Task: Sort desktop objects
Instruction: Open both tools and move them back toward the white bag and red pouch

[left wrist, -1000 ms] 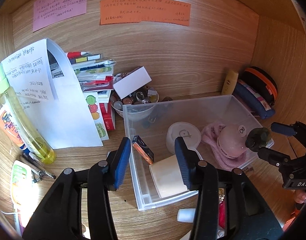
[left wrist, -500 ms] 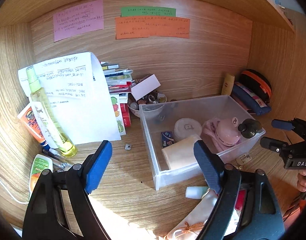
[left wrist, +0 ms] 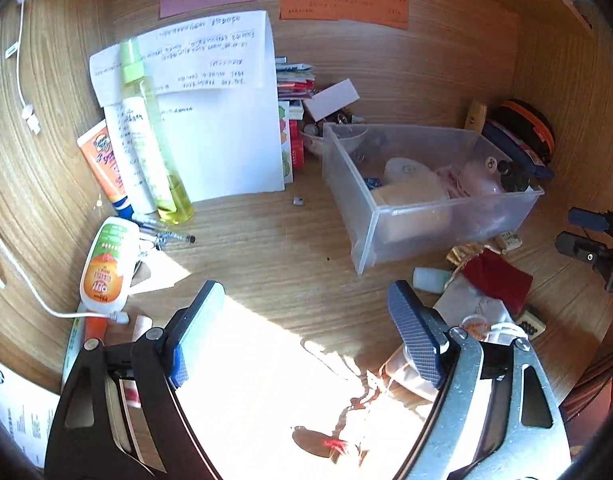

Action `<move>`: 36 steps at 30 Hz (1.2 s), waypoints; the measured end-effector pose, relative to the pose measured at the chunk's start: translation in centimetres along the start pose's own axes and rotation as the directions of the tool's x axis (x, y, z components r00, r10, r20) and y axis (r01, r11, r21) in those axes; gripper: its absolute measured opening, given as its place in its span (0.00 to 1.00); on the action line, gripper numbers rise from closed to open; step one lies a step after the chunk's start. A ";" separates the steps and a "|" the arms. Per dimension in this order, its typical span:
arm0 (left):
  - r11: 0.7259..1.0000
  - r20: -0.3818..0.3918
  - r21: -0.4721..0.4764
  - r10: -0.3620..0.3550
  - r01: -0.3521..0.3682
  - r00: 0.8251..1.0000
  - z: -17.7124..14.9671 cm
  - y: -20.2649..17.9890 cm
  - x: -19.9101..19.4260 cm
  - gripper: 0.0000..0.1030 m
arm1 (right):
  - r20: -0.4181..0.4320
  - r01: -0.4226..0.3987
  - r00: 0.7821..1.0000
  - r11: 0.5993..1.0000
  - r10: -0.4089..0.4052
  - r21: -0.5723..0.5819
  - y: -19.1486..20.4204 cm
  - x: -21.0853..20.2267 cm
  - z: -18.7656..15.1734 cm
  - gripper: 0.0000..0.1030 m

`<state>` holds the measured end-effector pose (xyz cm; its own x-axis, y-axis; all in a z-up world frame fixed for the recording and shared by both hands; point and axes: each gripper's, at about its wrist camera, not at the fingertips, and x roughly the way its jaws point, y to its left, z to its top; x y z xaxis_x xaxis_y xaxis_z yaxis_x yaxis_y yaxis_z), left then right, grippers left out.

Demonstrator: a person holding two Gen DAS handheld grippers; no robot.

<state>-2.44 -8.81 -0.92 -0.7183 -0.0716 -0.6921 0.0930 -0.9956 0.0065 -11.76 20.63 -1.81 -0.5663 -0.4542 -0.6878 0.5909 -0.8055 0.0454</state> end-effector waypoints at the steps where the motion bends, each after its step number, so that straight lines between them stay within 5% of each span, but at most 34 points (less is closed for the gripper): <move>1: 1.000 -0.009 -0.006 0.002 -0.002 1.000 -0.6 0.2 -0.1 0.82 | -0.004 -0.003 1.000 1.000 0.003 -0.001 0.2 0.0 -0.4 0.81; 13: 0.996 -0.099 -0.082 -0.042 0.034 0.994 -6.4 0.7 -0.8 0.82 | -0.065 -0.055 0.996 0.998 0.055 -0.003 1.7 0.8 -4.4 0.81; 27: 0.998 -0.118 -0.043 -0.046 0.042 0.992 -9.6 -0.5 -1.0 0.81 | -0.098 -0.167 0.981 0.986 0.168 0.013 3.8 2.3 -2.0 0.81; 36: 1.000 -0.070 -0.007 -0.013 0.012 0.997 -9.6 -0.4 -0.8 0.52 | -0.100 -0.213 0.974 0.975 0.206 -0.065 7.7 1.2 -2.3 0.81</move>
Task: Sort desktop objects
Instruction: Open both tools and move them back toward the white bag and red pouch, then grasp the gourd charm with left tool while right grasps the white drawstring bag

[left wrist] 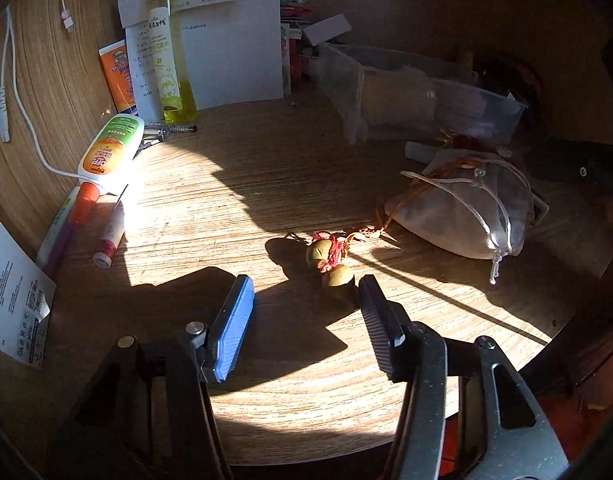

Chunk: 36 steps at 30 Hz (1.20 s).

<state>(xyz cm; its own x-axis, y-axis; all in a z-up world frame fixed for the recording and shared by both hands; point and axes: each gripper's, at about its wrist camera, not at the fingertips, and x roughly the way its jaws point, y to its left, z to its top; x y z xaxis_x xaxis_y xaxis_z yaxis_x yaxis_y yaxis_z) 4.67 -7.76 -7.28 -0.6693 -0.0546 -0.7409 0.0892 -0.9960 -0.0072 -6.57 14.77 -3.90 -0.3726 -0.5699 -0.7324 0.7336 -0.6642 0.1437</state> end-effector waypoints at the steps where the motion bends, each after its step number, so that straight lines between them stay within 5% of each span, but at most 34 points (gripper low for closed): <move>1: 1.000 0.002 -0.004 -0.006 0.006 1.000 0.1 0.1 0.0 0.51 | -0.004 -0.006 1.000 1.000 0.006 -0.002 0.2 0.0 -0.2 0.81; 6: 0.998 -0.002 -0.030 -0.060 0.059 0.998 0.5 0.5 0.0 0.50 | -0.019 -0.019 1.000 1.000 0.018 -0.003 0.9 -0.3 -1.1 0.81; 15: 0.998 0.017 -0.048 -0.034 0.034 0.999 0.9 0.8 0.6 0.49 | -0.078 -0.036 0.996 0.999 0.035 -0.018 2.4 1.3 -2.0 0.81; 22: 0.999 0.036 -0.044 0.013 -0.011 0.999 0.7 1.2 0.7 0.23 | -0.120 -0.014 0.993 1.000 0.014 -0.003 2.6 4.9 -1.1 0.82; 25: 0.999 0.039 -0.053 0.009 -0.007 0.999 0.5 1.7 0.7 0.23 | -0.121 -0.012 0.993 1.000 0.011 -0.004 2.9 5.9 -0.5 0.93; 29: 0.998 0.050 -0.056 0.008 -0.005 0.999 0.4 2.1 0.4 0.23 | -0.112 0.035 0.993 0.999 -0.040 -0.040 3.6 6.8 -0.1 0.95; 32: 0.998 0.065 -0.065 -0.002 0.006 0.998 0.6 2.3 -0.1 0.23 | -0.097 0.080 0.991 0.994 -0.088 -0.080 3.9 7.3 0.1 0.80; 36: 0.997 0.088 -0.072 -0.008 0.014 0.996 1.2 2.4 -0.6 0.23 | -0.084 0.035 0.996 0.996 -0.042 -0.086 4.0 6.7 0.4 0.50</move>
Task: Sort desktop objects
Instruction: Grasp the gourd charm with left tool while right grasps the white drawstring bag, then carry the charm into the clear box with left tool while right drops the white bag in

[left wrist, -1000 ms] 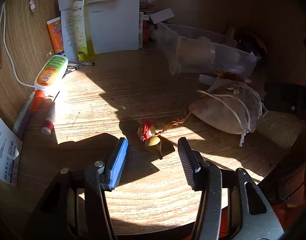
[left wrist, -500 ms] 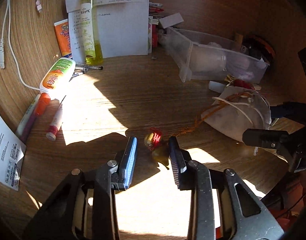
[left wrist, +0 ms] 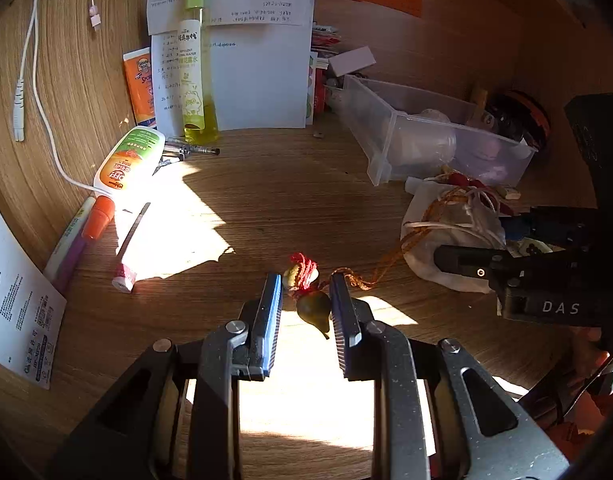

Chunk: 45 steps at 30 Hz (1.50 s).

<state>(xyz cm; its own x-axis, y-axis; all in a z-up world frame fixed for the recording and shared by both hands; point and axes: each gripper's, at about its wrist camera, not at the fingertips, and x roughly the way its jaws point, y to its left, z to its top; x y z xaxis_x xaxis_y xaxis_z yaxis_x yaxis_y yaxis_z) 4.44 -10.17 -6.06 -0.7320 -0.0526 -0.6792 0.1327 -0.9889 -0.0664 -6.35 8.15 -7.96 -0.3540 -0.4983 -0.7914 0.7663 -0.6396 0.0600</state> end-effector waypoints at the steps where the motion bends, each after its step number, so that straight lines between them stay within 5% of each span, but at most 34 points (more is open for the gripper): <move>1: 1.000 0.006 -0.001 -0.004 0.004 1.000 0.2 0.0 -0.1 0.23 | 0.006 0.001 1.000 1.000 -0.001 -0.004 0.1 -0.2 0.0 0.47; 7: 1.000 0.051 -0.007 -0.023 0.023 0.998 1.3 -0.4 -1.5 0.23 | 0.039 -0.056 0.998 0.998 0.057 -0.028 1.0 -1.9 0.2 0.32; 16: 1.000 0.115 0.024 -0.022 0.020 0.993 3.6 -1.7 -3.2 0.23 | 0.162 -0.023 0.986 0.997 0.034 -0.067 1.4 -5.7 1.7 0.30; 29: 0.988 0.159 0.064 -0.148 0.139 0.976 10.6 -4.6 -2.8 0.23 | 0.289 0.100 0.951 0.994 -0.109 0.046 -5.3 -10.6 5.2 0.30; 36: 0.974 0.159 0.059 -0.227 0.220 0.961 15.0 -6.3 -1.1 0.23 | 0.306 0.145 0.937 0.984 -0.170 0.100 -9.0 -11.3 6.8 0.30; 45: 0.970 0.139 0.089 -0.235 0.224 0.962 19.1 -9.7 2.7 0.23 | 0.286 0.164 0.938 0.978 -0.194 0.128 -13.0 -9.5 9.6 0.30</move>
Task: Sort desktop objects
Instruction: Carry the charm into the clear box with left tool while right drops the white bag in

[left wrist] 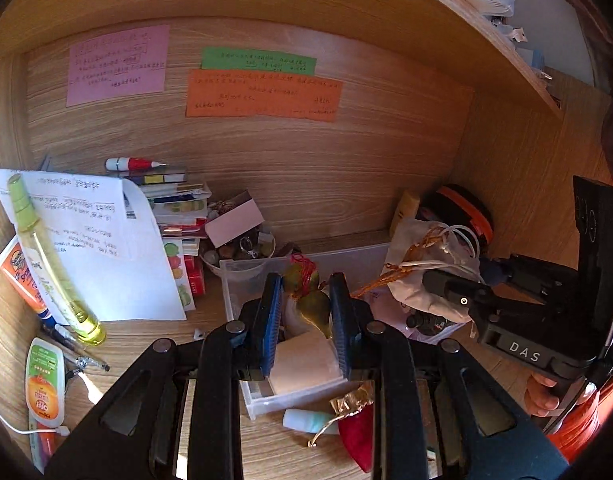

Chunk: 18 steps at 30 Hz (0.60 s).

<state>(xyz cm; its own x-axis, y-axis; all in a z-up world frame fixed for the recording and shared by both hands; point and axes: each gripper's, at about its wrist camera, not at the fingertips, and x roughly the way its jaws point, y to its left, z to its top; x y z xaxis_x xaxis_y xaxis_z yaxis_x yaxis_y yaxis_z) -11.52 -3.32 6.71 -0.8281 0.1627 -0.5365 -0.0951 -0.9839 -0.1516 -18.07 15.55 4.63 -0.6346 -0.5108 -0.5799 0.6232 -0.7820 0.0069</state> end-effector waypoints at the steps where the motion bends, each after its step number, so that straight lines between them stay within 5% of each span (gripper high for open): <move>1: 1.000 -0.004 0.000 0.001 -0.001 1.000 0.3 -0.1 0.6 0.23 | -0.004 -0.001 1.000 1.000 0.001 0.002 -0.3 0.4 0.2 0.30; 18: 0.999 -0.180 -0.013 0.031 -0.034 0.983 -1.0 2.1 9.7 0.23 | -0.122 0.012 0.992 0.999 -0.017 -0.043 0.4 8.8 -0.3 0.30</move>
<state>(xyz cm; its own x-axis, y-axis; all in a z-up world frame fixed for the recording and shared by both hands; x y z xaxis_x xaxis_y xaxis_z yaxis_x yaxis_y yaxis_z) -19.17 -3.70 0.40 -0.7175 0.1429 -0.6818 -0.0597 -0.9878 -0.1441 -23.28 10.84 -0.75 -0.5847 -0.4501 -0.6749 0.6347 -0.7720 -0.0350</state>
